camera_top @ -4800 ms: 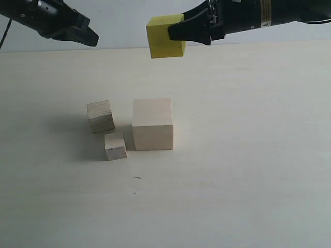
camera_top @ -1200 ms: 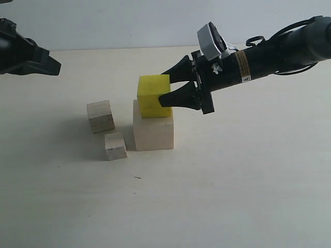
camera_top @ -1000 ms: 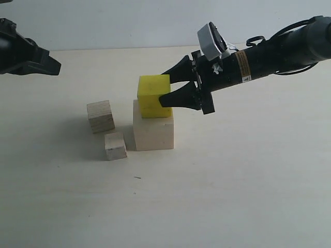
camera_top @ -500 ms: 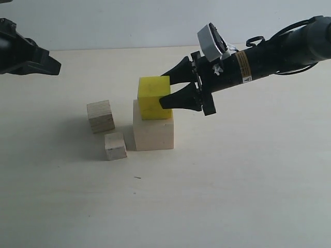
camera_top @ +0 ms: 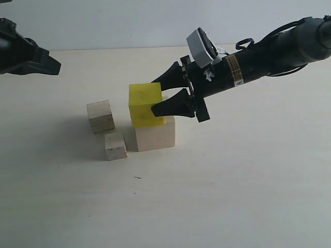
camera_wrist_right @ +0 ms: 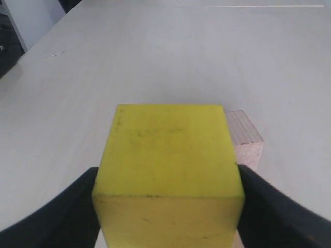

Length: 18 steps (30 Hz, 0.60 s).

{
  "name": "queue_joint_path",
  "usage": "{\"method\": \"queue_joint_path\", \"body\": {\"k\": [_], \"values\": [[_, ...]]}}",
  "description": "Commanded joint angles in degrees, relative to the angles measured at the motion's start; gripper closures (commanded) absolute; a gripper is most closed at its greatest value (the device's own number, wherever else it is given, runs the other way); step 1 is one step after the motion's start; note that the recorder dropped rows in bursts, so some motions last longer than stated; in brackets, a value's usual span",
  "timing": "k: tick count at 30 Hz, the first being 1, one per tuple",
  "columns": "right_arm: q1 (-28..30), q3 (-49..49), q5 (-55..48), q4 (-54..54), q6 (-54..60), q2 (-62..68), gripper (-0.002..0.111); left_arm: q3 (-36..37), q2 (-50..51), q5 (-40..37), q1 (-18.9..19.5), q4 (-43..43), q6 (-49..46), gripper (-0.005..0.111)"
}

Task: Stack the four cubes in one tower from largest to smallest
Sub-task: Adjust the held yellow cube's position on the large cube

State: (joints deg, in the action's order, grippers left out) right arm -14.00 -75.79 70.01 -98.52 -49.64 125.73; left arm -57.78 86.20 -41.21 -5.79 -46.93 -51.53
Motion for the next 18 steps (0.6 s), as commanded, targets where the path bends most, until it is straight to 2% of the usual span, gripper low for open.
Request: {"method": "queue_joint_path", "body": {"k": [1, 9, 18], "values": [[0.17, -1.39, -0.05, -1.43, 0.25, 0.28, 0.108, 0.25, -0.6, 0.16, 0.03, -0.78, -0.31, 0.107], [0.17, -7.61, -0.05, -1.43, -4.93, 0.28, 0.108, 0.25, -0.6, -0.05, 0.03, -0.78, -0.31, 0.107], [1.08, -7.27, -0.05, -1.43, -7.37, 0.28, 0.108, 0.25, -0.6, -0.29, 0.03, -0.78, -0.31, 0.107]]}}
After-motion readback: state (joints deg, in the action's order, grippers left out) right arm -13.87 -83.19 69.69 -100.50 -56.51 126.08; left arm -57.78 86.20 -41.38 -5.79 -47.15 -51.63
